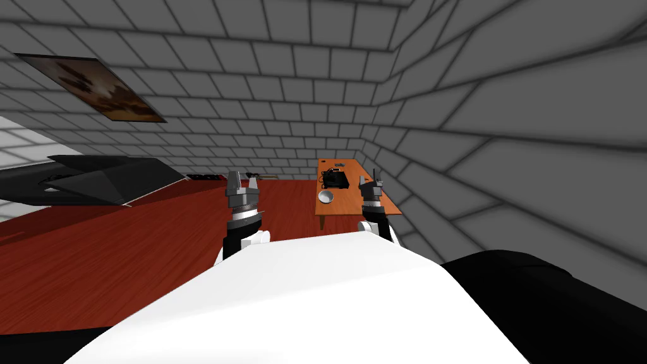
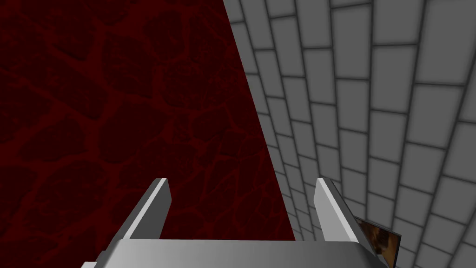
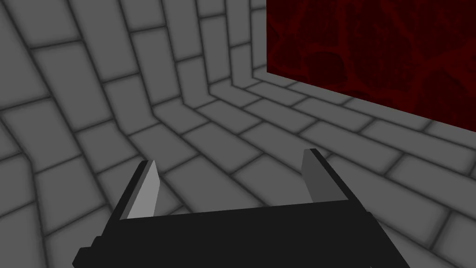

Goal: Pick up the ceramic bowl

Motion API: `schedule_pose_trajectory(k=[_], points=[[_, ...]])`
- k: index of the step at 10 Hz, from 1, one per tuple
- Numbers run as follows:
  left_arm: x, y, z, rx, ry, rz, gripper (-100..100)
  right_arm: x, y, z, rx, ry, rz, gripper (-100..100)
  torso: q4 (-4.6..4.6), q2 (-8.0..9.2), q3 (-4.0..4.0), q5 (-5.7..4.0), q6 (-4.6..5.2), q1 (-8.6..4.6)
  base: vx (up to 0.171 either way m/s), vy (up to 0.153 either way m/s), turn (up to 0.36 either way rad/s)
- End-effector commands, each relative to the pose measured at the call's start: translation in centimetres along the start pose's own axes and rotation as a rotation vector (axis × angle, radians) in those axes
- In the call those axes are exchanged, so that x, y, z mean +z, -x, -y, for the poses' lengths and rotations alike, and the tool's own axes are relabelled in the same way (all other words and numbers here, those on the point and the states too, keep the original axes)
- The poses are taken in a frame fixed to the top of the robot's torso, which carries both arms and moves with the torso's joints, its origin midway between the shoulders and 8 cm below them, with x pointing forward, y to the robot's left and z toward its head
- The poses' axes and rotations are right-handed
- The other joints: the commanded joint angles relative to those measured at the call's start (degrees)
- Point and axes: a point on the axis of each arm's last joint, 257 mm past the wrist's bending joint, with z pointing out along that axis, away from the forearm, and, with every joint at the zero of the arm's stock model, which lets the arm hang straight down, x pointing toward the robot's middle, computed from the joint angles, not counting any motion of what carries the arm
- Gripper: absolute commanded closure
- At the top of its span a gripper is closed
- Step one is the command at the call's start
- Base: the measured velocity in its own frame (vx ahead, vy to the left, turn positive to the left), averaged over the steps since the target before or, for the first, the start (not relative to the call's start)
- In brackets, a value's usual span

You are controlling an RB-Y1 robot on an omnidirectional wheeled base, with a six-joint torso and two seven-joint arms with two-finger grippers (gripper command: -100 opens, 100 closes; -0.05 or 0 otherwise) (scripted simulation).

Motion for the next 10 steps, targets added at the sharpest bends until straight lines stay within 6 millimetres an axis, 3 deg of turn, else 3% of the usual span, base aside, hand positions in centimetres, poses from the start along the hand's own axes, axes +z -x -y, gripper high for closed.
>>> schedule_pose_trajectory(k=[1, 5, 10], points=[[0.0, 0.0, 0.0, 0.000, 0.000, 0.000, 0, -0.7, -0.5, 1.6, -0.012, -0.035, -0.032, -100, 0.00, 0.00, 0.00, 0.00, 0.00, 0.00, -0.163, 0.037, -0.073], [0.0, 0.0, 0.0, 0.000, 0.000, 0.000, 0, -2.5, -1.4, 5.6, -0.042, -0.121, -0.092, -100, 0.22, 0.99, 0.57, 0.02, 0.01, 0.13, -0.248, 0.048, -0.061], [0.0, 0.0, 0.0, 0.000, 0.000, 0.000, 0, -5.7, -2.6, 11.6, -0.112, -0.249, -0.196, -100, 0.16, 0.65, 0.39, 0.08, -0.01, 0.30, -0.186, 0.075, -0.004]])
